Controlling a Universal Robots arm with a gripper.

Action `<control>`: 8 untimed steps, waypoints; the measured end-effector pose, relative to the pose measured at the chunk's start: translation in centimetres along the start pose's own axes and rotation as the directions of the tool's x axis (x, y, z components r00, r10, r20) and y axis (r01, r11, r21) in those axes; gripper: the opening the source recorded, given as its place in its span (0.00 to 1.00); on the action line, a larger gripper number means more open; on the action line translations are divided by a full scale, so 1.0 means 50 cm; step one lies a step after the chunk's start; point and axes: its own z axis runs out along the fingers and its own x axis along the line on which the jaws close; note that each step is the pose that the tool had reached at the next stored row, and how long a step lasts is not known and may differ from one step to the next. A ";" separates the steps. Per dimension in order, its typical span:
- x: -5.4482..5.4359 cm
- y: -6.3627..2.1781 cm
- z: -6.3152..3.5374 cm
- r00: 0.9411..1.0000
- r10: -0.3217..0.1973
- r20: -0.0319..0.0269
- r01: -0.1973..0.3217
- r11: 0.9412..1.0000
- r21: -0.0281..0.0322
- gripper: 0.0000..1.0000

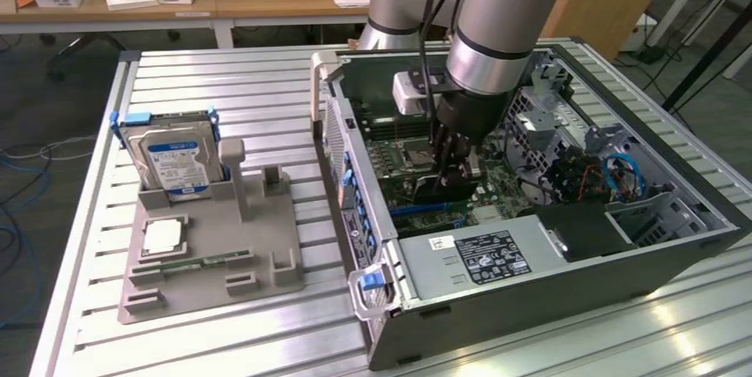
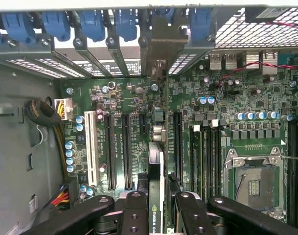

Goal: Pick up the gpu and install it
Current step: 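Insert the gpu into the slot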

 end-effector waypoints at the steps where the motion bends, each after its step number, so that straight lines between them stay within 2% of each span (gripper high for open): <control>1: 0.000 0.000 0.001 1.000 -0.001 0.000 0.001 1.000 0.001 0.26; 8: 0.000 0.001 0.013 1.000 -0.004 -0.001 0.004 1.000 0.003 0.26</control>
